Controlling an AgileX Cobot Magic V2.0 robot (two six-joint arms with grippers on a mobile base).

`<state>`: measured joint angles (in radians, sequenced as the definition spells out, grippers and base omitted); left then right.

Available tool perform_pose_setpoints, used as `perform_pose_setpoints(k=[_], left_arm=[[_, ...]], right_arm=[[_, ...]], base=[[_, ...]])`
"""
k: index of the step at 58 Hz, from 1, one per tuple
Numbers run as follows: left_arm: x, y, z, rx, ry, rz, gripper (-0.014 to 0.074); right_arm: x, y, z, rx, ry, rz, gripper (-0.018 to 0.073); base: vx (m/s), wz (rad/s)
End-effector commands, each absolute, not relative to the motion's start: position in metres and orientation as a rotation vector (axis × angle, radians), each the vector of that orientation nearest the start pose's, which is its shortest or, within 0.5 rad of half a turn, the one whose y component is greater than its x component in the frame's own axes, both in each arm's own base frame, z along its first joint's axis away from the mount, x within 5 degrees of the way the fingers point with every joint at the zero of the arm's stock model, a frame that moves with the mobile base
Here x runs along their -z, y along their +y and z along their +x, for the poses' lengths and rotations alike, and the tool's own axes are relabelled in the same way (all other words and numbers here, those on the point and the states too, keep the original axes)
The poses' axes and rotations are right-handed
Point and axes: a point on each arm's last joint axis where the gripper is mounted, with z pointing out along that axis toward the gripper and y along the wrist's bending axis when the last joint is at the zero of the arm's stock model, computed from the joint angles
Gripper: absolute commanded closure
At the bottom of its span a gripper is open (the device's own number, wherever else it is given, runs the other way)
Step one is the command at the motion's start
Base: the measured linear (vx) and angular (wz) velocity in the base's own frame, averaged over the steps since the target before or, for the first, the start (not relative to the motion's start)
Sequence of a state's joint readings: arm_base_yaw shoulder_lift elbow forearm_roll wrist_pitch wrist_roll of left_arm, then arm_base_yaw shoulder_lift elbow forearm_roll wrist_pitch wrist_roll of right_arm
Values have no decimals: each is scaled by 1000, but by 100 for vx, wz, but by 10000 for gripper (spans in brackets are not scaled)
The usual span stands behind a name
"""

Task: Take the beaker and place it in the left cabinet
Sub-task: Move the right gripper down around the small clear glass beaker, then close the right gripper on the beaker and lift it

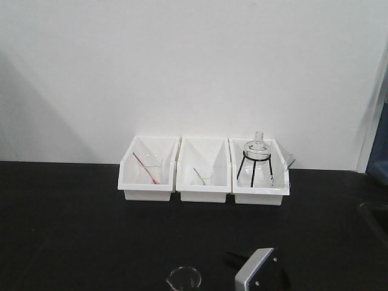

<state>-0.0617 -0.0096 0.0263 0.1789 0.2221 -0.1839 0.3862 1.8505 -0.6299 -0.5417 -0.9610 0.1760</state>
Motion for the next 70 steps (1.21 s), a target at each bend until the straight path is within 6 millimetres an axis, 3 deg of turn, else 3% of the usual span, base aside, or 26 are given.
perform_pose_setpoints(k=[1,38,55,70], left_arm=[[-196,-1,55,40,1617,20,593],[-196,-1,55,40,1617,20,593],[-196,-1,55,40,1617,20,593],[-196,-1,55,40,1617,20,593]], right_arm=[[-163,167,292,-590,1547,-727,-75],[-128,203,343,-687,1604,-714,-57],[-123,226,351,-710,1574,-752,-36],[-113,228,351,-711,1599,-740,17]], base=[[0,0],[0,0],[0,0],[0,0]])
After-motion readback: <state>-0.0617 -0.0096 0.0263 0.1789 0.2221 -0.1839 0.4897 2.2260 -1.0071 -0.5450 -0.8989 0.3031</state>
